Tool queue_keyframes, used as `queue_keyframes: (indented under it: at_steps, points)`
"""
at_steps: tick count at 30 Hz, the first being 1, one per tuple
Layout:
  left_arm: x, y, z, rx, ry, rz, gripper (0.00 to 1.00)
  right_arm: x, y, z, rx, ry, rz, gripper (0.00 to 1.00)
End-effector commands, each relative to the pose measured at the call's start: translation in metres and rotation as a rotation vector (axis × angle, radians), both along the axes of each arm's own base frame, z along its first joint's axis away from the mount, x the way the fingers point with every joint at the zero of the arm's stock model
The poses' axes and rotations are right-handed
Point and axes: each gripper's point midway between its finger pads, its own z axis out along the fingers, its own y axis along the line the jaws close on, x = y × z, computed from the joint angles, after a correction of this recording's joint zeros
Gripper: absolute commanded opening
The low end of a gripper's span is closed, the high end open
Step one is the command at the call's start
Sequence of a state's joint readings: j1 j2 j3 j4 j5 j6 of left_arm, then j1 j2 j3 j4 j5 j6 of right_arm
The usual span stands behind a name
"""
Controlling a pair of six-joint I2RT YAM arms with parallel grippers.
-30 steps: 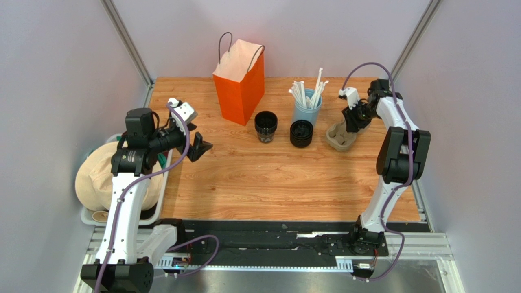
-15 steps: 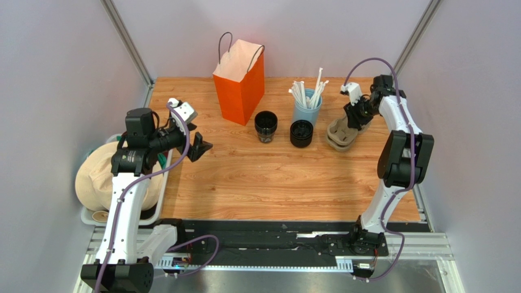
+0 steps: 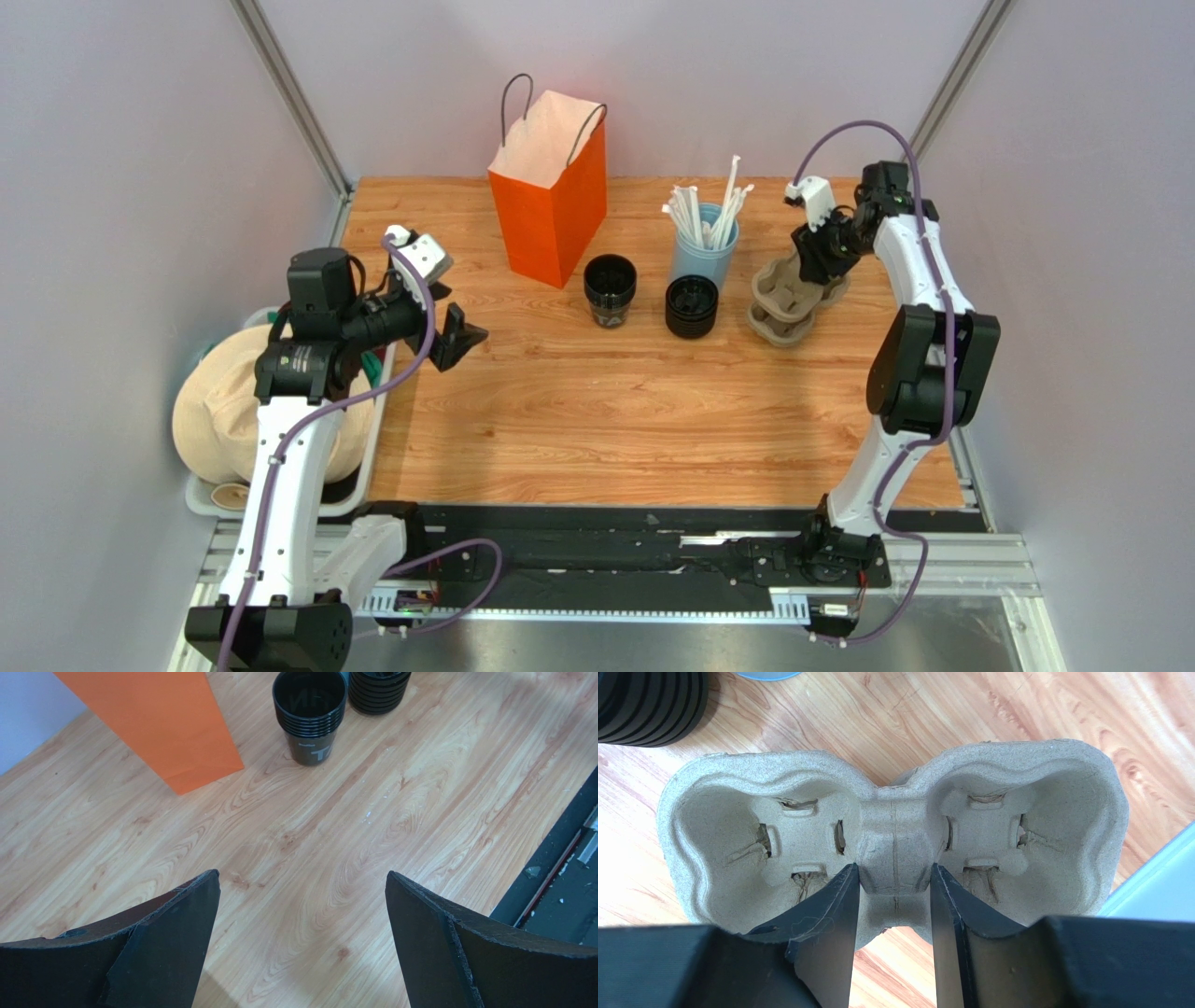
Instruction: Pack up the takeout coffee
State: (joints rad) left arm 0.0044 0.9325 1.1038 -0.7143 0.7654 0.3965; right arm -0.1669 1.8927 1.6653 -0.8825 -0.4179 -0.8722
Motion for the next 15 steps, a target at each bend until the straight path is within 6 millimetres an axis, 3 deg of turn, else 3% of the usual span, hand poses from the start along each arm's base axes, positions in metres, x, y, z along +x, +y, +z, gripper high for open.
queue_keyframes:
  at_steps: [1, 8, 11, 15]
  points:
    - [-0.002, -0.003, 0.009, 0.001, -0.047, -0.027, 0.97, 0.001, -0.002, -0.009, 0.008, 0.02, -0.013, 0.38]
    - [-0.001, -0.002, 0.009, 0.003, -0.049, -0.024, 0.97, -0.001, -0.003, -0.021, 0.002, 0.045, -0.014, 0.43]
    - [-0.001, -0.003, 0.008, 0.002, -0.046, -0.025, 0.97, -0.002, -0.003, -0.024, 0.004, 0.052, -0.016, 0.5]
    - [-0.001, -0.002, 0.008, 0.003, -0.047, -0.024, 0.97, -0.002, -0.004, -0.025, 0.002, 0.052, -0.016, 0.5]
